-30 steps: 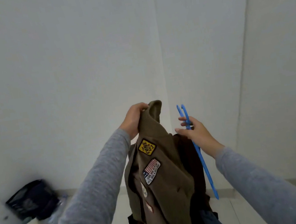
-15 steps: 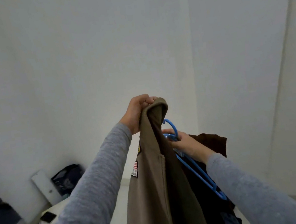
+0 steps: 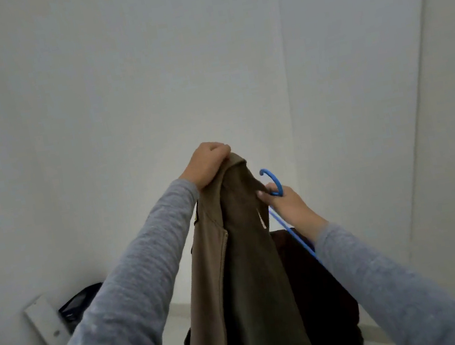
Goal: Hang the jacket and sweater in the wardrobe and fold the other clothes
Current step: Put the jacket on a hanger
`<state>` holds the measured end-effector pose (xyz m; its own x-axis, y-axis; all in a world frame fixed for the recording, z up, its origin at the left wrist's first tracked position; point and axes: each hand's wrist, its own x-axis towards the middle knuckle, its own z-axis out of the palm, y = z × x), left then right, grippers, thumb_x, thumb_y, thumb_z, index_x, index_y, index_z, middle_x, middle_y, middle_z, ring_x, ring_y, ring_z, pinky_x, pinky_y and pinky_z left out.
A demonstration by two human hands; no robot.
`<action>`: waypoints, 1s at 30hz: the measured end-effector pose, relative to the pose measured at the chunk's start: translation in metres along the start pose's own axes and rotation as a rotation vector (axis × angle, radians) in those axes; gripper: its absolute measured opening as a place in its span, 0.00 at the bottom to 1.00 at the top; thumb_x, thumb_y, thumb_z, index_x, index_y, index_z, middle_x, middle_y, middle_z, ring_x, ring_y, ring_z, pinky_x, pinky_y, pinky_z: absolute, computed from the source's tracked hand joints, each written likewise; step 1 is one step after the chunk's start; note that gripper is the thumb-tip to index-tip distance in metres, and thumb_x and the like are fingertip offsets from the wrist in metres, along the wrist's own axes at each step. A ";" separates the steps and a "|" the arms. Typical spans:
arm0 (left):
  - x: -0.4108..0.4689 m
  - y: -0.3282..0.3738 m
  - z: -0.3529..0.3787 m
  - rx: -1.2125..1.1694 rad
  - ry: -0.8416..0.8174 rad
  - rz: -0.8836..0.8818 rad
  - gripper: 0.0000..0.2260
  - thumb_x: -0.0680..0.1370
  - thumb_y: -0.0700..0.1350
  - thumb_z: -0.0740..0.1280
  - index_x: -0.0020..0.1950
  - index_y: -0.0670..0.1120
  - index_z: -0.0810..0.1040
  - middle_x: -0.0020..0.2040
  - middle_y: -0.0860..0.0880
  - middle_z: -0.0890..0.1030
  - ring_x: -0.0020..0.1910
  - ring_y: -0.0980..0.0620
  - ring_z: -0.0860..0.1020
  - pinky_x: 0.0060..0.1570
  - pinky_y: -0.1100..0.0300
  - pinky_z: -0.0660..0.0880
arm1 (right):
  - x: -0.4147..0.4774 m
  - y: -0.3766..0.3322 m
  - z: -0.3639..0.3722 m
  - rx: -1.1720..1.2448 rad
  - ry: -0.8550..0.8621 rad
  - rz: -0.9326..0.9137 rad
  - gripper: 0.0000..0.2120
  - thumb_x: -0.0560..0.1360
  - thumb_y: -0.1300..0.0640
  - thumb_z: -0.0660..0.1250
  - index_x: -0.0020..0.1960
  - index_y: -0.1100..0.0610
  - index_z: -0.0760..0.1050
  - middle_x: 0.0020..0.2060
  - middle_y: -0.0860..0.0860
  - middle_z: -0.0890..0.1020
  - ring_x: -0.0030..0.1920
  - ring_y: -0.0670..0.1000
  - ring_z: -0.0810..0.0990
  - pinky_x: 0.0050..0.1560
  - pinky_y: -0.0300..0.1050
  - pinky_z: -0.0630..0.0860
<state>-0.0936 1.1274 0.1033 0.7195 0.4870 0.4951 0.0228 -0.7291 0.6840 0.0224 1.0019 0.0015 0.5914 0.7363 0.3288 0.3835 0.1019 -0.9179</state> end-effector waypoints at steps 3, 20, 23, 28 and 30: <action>-0.002 -0.027 0.010 0.210 -0.006 0.015 0.16 0.74 0.55 0.63 0.33 0.46 0.72 0.31 0.52 0.71 0.34 0.52 0.71 0.38 0.58 0.66 | 0.008 -0.001 -0.022 -0.053 0.246 0.068 0.14 0.80 0.58 0.60 0.35 0.53 0.67 0.34 0.49 0.73 0.36 0.46 0.71 0.36 0.38 0.65; -0.036 -0.168 0.131 0.356 -0.241 -0.322 0.03 0.72 0.37 0.65 0.39 0.41 0.74 0.42 0.42 0.77 0.45 0.43 0.77 0.43 0.56 0.73 | 0.005 -0.009 -0.116 -0.181 0.693 0.121 0.14 0.79 0.59 0.58 0.35 0.54 0.62 0.33 0.50 0.67 0.32 0.47 0.65 0.32 0.40 0.63; -0.046 -0.180 0.151 -0.092 -0.236 -0.431 0.09 0.72 0.43 0.73 0.35 0.42 0.77 0.32 0.48 0.76 0.36 0.49 0.77 0.39 0.58 0.75 | -0.002 -0.001 -0.128 -0.180 0.703 0.161 0.14 0.79 0.59 0.58 0.35 0.54 0.63 0.33 0.50 0.67 0.32 0.47 0.65 0.32 0.39 0.63; -0.033 -0.150 0.162 -0.454 -0.292 -0.436 0.17 0.73 0.50 0.72 0.46 0.34 0.80 0.40 0.44 0.82 0.38 0.52 0.79 0.41 0.59 0.75 | -0.011 0.022 -0.141 -0.128 0.668 0.245 0.10 0.79 0.57 0.60 0.39 0.56 0.66 0.33 0.51 0.69 0.35 0.49 0.68 0.36 0.42 0.66; -0.020 -0.134 0.163 -0.471 -0.254 -0.367 0.17 0.75 0.51 0.70 0.48 0.35 0.81 0.43 0.43 0.83 0.41 0.51 0.79 0.46 0.59 0.76 | -0.015 0.032 -0.141 -0.135 0.610 0.283 0.07 0.78 0.57 0.60 0.43 0.58 0.67 0.34 0.52 0.69 0.35 0.50 0.68 0.39 0.44 0.66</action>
<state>0.0018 1.1365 -0.0855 0.8661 0.4931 0.0819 0.0328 -0.2196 0.9750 0.1256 0.8995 -0.0013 0.9604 0.2097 0.1832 0.2172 -0.1526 -0.9641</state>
